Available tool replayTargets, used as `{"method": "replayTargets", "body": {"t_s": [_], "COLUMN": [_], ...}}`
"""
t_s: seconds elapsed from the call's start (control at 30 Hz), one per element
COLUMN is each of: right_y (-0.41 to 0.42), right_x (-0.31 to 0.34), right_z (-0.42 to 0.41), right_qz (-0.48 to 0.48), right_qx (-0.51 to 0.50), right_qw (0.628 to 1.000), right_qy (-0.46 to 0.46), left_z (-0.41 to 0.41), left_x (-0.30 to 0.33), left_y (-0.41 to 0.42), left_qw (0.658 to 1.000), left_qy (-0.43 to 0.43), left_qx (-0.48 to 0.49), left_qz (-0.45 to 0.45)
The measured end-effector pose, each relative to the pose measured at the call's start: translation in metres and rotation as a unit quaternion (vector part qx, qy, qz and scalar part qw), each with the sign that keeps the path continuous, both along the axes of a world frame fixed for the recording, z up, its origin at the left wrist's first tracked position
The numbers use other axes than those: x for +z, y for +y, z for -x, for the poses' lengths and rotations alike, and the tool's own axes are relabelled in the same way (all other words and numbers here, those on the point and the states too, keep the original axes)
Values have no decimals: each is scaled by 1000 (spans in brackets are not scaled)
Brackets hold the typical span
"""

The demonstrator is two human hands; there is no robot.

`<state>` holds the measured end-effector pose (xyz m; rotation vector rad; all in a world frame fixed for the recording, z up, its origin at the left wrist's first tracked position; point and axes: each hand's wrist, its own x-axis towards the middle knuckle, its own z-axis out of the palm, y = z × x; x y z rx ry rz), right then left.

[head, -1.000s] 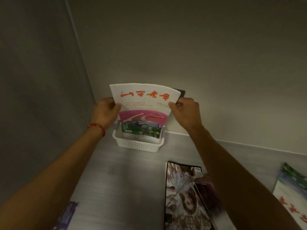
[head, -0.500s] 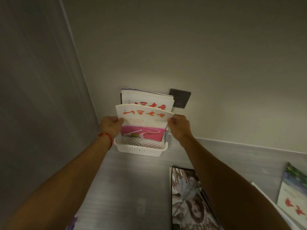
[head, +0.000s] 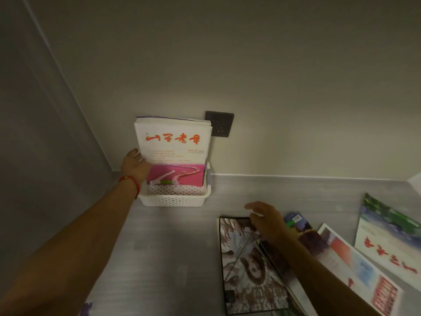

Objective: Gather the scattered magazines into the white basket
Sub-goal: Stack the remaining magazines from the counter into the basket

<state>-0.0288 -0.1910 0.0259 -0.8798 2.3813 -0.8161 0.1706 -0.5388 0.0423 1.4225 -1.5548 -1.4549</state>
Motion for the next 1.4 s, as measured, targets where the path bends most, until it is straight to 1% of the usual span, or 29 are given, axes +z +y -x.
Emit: {"method": "replayTargets", "body": {"t_s": [0.03, 0.1, 0.17, 0.2, 0.27, 0.33, 0.4, 0.43, 0.53, 0.57, 0.6, 0.63, 0.7, 0.77, 0.87, 0.9, 0.93, 0.97, 1.03, 1.07, 1.13, 1.17, 1.2, 1.23, 1.3, 1.33, 1.4], "right_y": [21, 62, 101, 120, 156, 189, 220, 233, 264, 270, 274, 278, 284, 289, 297, 298, 299, 300, 304, 306, 308, 307, 305, 301, 290, 283, 268], "right_x": [-8, -20, -31, -37, -46, -54, -61, -63, -74, -76, -78, -80, -84, -83, -78, -74, -68, -62, -47, -36, -5, 14, 33, 52, 93, 114, 151], "right_z": [4, 11, 20, 25, 36, 47, 59, 64, 76, 78, 78, 77, 77, 78, 80, 79, 79, 81, 89, 96, 113, 122, 130, 137, 148, 150, 150], "right_qz": [-19, -39, -57, -69, -67, -62, -106, -130, -166, -172, -173, -172, -175, -175, -146, -118, -83, -50, 11, 45, 100, 118, 134, 152, 190, 204, 217], "right_qx": [-8, -33, -48, -57, -107, -171, -194, -199, -192, -186, -176, -170, -159, -146, -123, -124, -125, -120, -102, -85, -57, -55, -56, -52, -5, 33, 116], "right_qw": [1000, 998, 997, 996, 992, 983, 974, 971, 967, 967, 969, 970, 970, 969, 974, 979, 984, 988, 993, 995, 993, 991, 989, 986, 980, 976, 967], "right_qy": [-2, -21, -12, 2, 11, 20, 40, 33, 5, 4, 8, 20, 61, 94, 123, 112, 95, 80, 53, 40, 31, 34, 37, 44, 64, 66, 63], "left_z": [0, -1, 0, 3, 13, 25, 40, 48, 69, 74, 79, 83, 89, 94, 99, 99, 98, 97, 93, 93, 95, 99, 105, 113, 131, 140, 153], "left_x": [-1, -3, -5, -5, -8, -14, -24, -29, -40, -46, -52, -58, -63, -61, -57, -55, -55, -53, -46, -41, -29, -22, -14, -4, 21, 36, 63], "left_y": [6, 24, 52, 72, 122, 181, 242, 271, 344, 361, 375, 386, 400, 410, 421, 423, 424, 424, 423, 422, 420, 418, 416, 413, 410, 409, 406], "left_qw": [1000, 999, 991, 985, 980, 975, 965, 954, 907, 885, 858, 826, 771, 736, 689, 686, 690, 710, 765, 791, 839, 857, 868, 870, 850, 828, 767], "left_qy": [7, -30, -101, -118, -94, -87, -98, -103, -104, -109, -134, -184, -293, -339, -397, -402, -401, -393, -354, -325, -248, -214, -192, -181, -169, -163, -178], "left_qx": [-2, 23, 35, 26, -17, -75, -157, -211, -358, -407, -455, -497, -538, -553, -572, -574, -572, -560, -519, -496, -437, -402, -367, -332, -289, -288, -317], "left_qz": [-4, 13, 81, 123, 174, 190, 184, 184, 196, 197, 198, 191, 175, 191, 201, 196, 187, 168, 143, 150, 206, 239, 274, 316, 407, 453, 529]}}
